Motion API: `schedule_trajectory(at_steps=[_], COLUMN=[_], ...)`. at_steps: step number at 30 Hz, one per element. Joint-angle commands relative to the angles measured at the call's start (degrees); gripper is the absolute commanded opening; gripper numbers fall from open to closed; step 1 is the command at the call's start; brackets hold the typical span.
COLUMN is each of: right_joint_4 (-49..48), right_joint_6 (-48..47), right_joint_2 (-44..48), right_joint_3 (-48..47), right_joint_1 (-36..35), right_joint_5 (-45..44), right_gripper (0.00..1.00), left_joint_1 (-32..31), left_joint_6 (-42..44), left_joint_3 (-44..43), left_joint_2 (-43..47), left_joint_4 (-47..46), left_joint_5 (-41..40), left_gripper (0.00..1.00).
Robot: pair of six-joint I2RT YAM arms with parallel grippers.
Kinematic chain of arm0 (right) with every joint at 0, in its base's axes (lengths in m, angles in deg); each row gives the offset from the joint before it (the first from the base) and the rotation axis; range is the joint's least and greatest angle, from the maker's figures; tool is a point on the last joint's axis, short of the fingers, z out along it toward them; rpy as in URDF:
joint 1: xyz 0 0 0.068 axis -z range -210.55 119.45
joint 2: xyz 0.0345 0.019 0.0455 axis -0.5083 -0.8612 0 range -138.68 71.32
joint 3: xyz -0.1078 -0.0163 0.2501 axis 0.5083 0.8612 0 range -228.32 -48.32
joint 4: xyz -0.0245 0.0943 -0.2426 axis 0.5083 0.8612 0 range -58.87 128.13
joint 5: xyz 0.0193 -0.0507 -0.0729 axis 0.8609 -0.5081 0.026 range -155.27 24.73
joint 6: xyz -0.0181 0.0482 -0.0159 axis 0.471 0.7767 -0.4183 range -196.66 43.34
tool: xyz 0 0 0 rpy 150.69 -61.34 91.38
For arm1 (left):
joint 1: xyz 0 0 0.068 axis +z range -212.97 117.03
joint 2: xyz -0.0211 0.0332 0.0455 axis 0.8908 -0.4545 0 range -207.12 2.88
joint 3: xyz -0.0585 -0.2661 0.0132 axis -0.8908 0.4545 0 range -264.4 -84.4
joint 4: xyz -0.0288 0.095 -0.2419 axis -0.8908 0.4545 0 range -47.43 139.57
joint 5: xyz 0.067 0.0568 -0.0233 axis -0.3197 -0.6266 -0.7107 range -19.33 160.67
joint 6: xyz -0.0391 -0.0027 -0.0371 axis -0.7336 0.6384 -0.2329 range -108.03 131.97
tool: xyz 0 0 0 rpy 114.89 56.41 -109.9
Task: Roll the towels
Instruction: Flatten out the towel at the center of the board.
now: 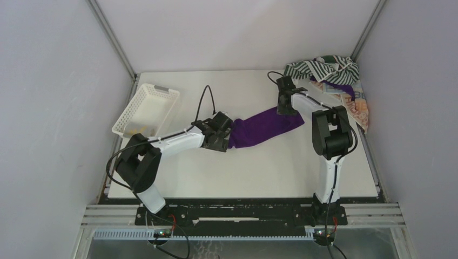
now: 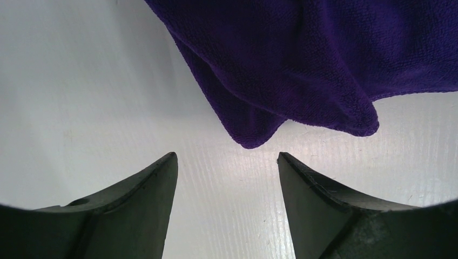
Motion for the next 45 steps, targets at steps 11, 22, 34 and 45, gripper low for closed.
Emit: schedule_trajectory(at_steps=[11,22,34,45], right_joint_4=[5.3,9.7,7.1,5.8], right_joint_6=[1.1,-1.4,-3.3,-6.1], right_joint_2=[-3.5,9.8,31.2,33.8], right_joint_3=[-6.0,-12.2,-32.0,-33.7], right_joint_1=[2.5,-3.3,-17.3,-28.3], right_joint_5=[2.3,4.8,9.4,1.2], right_gripper=[0.20,0.00,0.00,0.00], left_joint_1=[0.1,0.1,0.1,-3.2], left_joint_6=[-0.6,-1.4,-4.3,-9.1], left_joint_3=[2.2,4.1,11.2,15.0], left_joint_2=[3.9,10.1,25.7,28.3], left_joint_4=[-1.4,-2.4,-12.9,-21.7], left_joint_5=[0.4,-0.1,3.6,5.5], left_gripper=[0.73,0.74,0.87,1.00])
